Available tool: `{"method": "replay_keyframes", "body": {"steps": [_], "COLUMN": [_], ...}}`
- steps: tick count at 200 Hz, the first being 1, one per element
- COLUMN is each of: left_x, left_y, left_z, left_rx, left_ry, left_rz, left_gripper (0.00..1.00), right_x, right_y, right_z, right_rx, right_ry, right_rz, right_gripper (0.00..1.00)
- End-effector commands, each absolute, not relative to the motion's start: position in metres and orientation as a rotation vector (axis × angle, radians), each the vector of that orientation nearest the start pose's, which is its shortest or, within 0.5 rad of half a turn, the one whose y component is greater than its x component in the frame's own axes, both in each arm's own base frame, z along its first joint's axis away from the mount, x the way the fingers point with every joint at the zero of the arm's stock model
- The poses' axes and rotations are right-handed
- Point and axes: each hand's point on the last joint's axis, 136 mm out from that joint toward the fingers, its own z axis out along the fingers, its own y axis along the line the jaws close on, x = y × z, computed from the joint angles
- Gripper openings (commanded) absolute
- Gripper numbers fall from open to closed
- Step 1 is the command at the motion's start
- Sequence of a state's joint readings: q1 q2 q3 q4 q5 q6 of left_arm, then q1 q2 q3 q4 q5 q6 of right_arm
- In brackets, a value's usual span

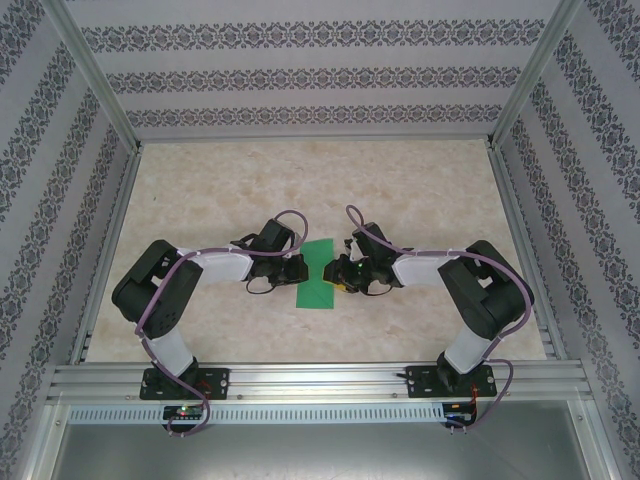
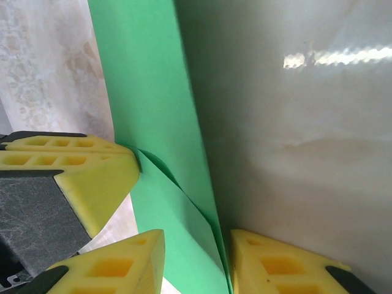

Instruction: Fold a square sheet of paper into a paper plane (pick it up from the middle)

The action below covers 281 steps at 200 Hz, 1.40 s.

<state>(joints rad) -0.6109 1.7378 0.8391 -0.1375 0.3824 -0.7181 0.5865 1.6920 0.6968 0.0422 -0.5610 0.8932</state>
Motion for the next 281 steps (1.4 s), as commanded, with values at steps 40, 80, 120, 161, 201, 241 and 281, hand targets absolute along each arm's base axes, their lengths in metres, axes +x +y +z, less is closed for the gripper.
{"method": "replay_keyframes", "body": {"steps": [40, 80, 120, 161, 201, 241, 281], "left_x": [0.277, 0.28, 0.28, 0.281, 0.282, 0.284, 0.29], "left_y": [-0.272, -0.274, -0.274, -0.274, -0.275, -0.276, -0.271], "left_z": [0.026, 0.032, 0.036, 0.039, 0.042, 0.056, 0.086], "left_rx": [0.021, 0.02, 0.018, 0.01, 0.007, 0.002, 0.0], "left_ry": [2.813, 2.799, 2.79, 2.782, 2.774, 2.727, 2.627], "left_rz": [-0.878, -0.889, -0.895, -0.903, -0.906, -0.932, -0.93], "left_gripper": [0.12, 0.12, 0.12, 0.12, 0.13, 0.16, 0.2], "right_x": [0.25, 0.245, 0.246, 0.249, 0.248, 0.25, 0.253], "right_y": [0.285, 0.284, 0.287, 0.288, 0.285, 0.286, 0.281], "right_z": [0.041, 0.038, 0.038, 0.038, 0.032, 0.04, 0.054], "right_rx": [0.076, 0.024, 0.014, 0.012, 0.031, 0.023, 0.017], "right_ry": [2.702, 2.68, 2.648, 2.634, 2.65, 2.636, 2.632], "right_rz": [1.355, 1.373, 1.414, 1.415, 1.402, 1.408, 1.356], "right_gripper": [0.35, 0.34, 0.3, 0.27, 0.22, 0.16, 0.09]}}
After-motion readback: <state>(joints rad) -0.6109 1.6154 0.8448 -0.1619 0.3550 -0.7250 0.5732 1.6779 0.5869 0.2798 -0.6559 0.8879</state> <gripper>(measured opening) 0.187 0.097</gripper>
